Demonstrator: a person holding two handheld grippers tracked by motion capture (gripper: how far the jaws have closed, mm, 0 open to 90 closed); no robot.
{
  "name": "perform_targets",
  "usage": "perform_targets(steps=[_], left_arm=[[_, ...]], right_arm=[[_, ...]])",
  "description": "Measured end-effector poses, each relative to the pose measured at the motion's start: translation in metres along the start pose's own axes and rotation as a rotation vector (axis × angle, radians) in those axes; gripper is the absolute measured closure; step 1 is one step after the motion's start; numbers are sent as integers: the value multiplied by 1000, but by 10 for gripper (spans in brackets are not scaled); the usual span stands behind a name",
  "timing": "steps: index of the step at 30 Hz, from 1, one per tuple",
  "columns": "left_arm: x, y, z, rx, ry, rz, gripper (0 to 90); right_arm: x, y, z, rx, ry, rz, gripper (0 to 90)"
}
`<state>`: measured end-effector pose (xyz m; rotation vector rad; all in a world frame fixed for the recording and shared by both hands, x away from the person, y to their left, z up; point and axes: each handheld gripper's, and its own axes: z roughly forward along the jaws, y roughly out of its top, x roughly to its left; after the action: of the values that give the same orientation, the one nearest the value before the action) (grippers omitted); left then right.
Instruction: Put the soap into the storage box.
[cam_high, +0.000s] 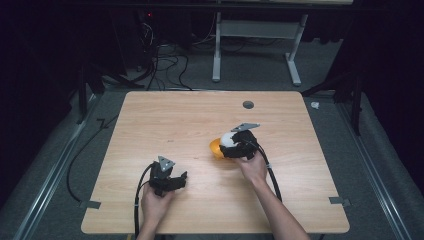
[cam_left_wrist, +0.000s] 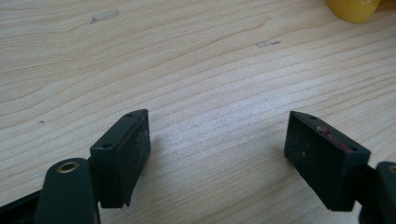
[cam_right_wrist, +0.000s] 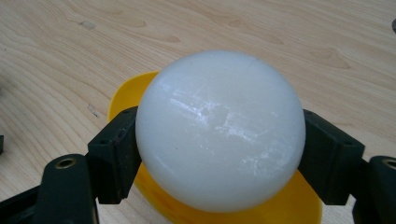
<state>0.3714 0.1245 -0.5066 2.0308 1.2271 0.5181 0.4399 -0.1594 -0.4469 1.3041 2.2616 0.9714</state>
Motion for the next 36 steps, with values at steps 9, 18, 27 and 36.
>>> perform_targets(steps=[9,18,27,36], left_arm=[[0,0,0,0,0,0,232],[0,0,0,0,1,-1,232],[0,0,0,0,1,-1,231],[0,0,0,-1,3,-3,232]], right_arm=[[4,-1,7,18,-18,-17,239],[5,-2,9,37,-29,-24,236],[5,0,-3,-25,-23,-22,227],[2,-4,-9,-49,-17,-17,227]])
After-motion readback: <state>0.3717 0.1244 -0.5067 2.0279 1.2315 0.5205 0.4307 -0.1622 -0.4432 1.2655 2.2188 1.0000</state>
